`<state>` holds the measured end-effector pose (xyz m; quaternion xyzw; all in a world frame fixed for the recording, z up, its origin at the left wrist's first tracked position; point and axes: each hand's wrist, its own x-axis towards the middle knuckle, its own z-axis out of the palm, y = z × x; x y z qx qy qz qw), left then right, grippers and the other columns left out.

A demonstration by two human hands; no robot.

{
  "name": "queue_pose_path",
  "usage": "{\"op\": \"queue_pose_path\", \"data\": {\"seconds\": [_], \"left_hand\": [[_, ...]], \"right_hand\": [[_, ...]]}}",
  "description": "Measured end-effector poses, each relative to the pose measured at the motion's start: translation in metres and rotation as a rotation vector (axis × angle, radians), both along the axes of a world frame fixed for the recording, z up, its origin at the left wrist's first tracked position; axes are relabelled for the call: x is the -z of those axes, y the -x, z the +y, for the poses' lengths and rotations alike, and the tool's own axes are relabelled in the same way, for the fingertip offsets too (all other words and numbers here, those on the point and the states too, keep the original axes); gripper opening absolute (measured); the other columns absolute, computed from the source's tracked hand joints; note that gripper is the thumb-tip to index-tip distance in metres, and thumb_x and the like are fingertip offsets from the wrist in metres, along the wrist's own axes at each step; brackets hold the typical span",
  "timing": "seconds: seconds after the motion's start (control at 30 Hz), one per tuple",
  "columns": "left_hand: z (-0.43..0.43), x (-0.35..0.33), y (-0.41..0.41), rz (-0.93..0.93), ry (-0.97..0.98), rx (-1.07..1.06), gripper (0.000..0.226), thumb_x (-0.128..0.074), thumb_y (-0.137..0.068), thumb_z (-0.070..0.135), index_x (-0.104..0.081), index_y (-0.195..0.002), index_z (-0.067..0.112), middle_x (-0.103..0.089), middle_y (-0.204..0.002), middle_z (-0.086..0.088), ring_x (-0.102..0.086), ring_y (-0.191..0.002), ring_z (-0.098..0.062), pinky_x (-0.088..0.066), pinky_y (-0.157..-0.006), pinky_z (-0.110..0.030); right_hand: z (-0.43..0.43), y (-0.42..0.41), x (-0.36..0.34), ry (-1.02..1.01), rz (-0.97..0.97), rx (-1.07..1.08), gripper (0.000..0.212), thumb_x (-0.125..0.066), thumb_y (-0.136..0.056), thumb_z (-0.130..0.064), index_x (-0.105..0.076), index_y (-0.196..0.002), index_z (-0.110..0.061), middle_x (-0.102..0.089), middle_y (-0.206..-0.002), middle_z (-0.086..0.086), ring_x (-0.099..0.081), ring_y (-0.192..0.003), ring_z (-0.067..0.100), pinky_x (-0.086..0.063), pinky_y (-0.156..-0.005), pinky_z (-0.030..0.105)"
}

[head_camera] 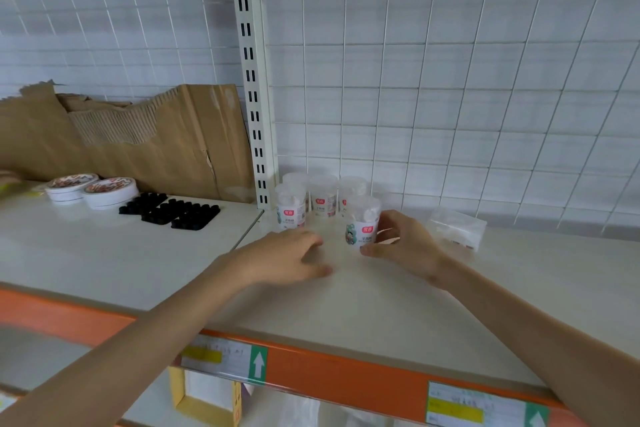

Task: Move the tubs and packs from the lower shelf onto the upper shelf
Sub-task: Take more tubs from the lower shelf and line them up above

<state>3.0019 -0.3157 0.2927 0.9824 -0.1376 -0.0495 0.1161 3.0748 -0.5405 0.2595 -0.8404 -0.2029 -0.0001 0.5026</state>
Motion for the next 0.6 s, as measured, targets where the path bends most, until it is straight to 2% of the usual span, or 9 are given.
{"op": "queue_pose_path", "data": {"seconds": [0.03,0.1,0.23,0.4,0.6], "left_hand": [[0.006,0.002,0.007,-0.009,-0.075,-0.002,0.068,-0.046,-0.094,0.062,-0.036,-0.148,0.021,-0.038,-0.149,0.007,-0.039,-0.134,-0.013,-0.033,-0.111,-0.032],[0.013,0.008,0.018,-0.042,-0.084,-0.025,0.069,-0.038,-0.093,0.068,-0.035,-0.147,0.025,-0.034,-0.149,0.010,-0.035,-0.135,-0.012,-0.031,-0.111,-0.032],[0.010,0.025,0.031,-0.160,-0.139,-0.046,0.059,-0.026,-0.100,0.060,-0.035,-0.146,0.024,-0.033,-0.149,0.005,-0.029,-0.137,-0.013,-0.024,-0.112,-0.030],[0.012,0.029,0.030,-0.163,-0.149,-0.051,0.057,-0.024,-0.101,0.057,-0.031,-0.149,0.026,-0.027,-0.155,0.005,-0.022,-0.142,-0.013,-0.019,-0.115,-0.032],[0.010,0.032,0.033,-0.182,-0.131,-0.056,0.059,-0.024,-0.101,0.056,-0.030,-0.149,0.022,-0.027,-0.156,0.001,-0.022,-0.144,-0.014,-0.018,-0.117,-0.033]], "right_hand": [[0.004,0.000,-0.001,0.013,-0.004,0.020,0.047,-0.086,-0.071,-0.015,-0.060,-0.110,-0.021,-0.069,-0.099,-0.008,-0.066,-0.086,0.009,-0.050,-0.070,0.014],[0.012,-0.001,-0.003,0.030,-0.015,0.052,0.049,-0.086,-0.071,-0.017,-0.059,-0.112,-0.019,-0.068,-0.098,-0.008,-0.065,-0.082,0.005,-0.048,-0.065,0.010],[0.033,-0.003,-0.005,0.081,-0.020,0.101,0.049,-0.087,-0.070,-0.027,-0.057,-0.110,-0.021,-0.066,-0.096,-0.009,-0.065,-0.080,0.007,-0.049,-0.063,0.018],[0.042,-0.006,-0.006,0.093,-0.009,0.128,0.052,-0.088,-0.069,-0.029,-0.058,-0.111,-0.021,-0.066,-0.094,-0.010,-0.065,-0.081,0.008,-0.047,-0.062,0.019],[0.058,-0.007,-0.003,0.102,-0.032,0.141,0.054,-0.086,-0.071,-0.031,-0.058,-0.116,-0.018,-0.063,-0.088,-0.014,-0.061,-0.076,0.002,-0.044,-0.062,0.018]]}}
